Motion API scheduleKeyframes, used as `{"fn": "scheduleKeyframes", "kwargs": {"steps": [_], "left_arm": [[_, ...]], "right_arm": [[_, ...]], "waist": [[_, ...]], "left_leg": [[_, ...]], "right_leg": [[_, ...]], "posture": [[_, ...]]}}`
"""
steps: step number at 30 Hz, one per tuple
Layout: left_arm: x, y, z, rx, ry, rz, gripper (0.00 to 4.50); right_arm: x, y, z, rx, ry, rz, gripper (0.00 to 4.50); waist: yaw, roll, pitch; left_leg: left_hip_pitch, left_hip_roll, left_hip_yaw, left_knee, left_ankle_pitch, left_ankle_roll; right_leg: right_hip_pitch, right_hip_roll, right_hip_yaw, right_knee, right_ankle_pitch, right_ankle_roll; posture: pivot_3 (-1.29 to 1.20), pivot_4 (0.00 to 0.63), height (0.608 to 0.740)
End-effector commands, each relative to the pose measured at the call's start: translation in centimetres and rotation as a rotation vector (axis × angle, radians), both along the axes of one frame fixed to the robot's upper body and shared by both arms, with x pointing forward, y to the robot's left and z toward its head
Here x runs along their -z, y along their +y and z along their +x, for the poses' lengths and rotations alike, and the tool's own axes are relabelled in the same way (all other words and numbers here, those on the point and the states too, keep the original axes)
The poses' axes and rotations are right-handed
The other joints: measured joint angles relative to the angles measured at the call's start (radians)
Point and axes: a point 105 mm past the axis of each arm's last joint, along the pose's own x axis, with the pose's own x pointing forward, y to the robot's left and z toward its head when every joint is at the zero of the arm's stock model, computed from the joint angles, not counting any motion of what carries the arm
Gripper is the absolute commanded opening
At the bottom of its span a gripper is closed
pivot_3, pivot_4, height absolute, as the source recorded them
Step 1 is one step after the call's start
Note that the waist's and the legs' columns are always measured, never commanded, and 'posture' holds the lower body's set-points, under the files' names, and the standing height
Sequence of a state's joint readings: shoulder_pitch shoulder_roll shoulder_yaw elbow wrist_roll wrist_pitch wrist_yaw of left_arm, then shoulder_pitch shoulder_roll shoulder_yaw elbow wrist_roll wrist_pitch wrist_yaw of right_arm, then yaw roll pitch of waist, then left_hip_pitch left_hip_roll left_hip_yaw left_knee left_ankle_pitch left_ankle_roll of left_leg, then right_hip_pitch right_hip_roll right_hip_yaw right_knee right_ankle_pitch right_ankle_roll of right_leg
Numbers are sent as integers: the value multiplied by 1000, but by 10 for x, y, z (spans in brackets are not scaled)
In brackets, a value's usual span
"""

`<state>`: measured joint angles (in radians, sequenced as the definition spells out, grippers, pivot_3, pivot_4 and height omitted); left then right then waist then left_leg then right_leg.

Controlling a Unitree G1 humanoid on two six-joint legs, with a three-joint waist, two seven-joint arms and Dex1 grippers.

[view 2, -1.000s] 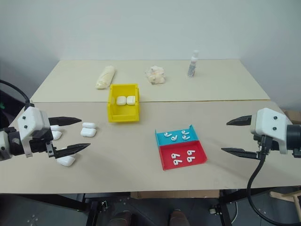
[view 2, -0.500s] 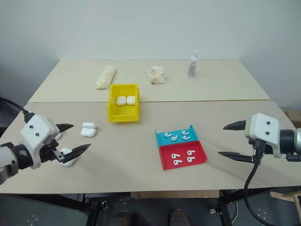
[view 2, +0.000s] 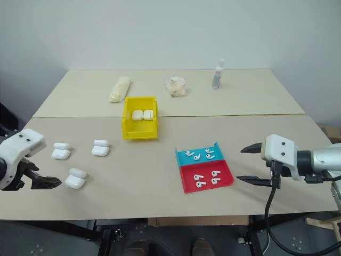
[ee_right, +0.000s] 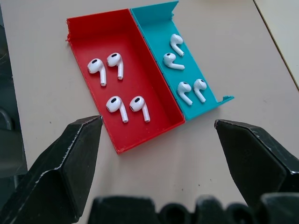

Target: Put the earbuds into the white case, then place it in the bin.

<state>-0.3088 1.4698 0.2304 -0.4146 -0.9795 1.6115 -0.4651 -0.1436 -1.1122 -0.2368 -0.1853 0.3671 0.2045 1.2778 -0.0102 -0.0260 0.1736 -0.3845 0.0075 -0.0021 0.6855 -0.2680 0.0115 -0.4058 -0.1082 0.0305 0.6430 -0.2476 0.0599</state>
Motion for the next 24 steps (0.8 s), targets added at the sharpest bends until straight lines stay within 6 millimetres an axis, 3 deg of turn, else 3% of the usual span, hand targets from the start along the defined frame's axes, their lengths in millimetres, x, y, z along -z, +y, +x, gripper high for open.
{"fn": "scheduleKeyframes", "kwargs": {"steps": [1,13,24], "left_arm": [[2,0,5,-13,33,3,4500],[40,-2,41,-92,111,-15,4500],[60,-7,45,-97,143,-11,4500]], "right_arm": [[-6,-1,-4,2,-20,1,4439],[-5,-9,-14,61,-10,-44,4439],[-3,-13,-20,84,-2,-62,4439]], "waist": [[-1,0,0],[-2,-2,0],[-2,-3,0]], "left_leg": [[0,0,0,0,0,0],[-1,-1,4,0,0,0],[-2,-1,3,1,0,0]], "right_leg": [[0,0,0,0,0,0],[0,0,0,1,0,0],[0,0,0,1,0,0]], "posture": [[0,150,740],[0,150,740],[0,150,740]]}}
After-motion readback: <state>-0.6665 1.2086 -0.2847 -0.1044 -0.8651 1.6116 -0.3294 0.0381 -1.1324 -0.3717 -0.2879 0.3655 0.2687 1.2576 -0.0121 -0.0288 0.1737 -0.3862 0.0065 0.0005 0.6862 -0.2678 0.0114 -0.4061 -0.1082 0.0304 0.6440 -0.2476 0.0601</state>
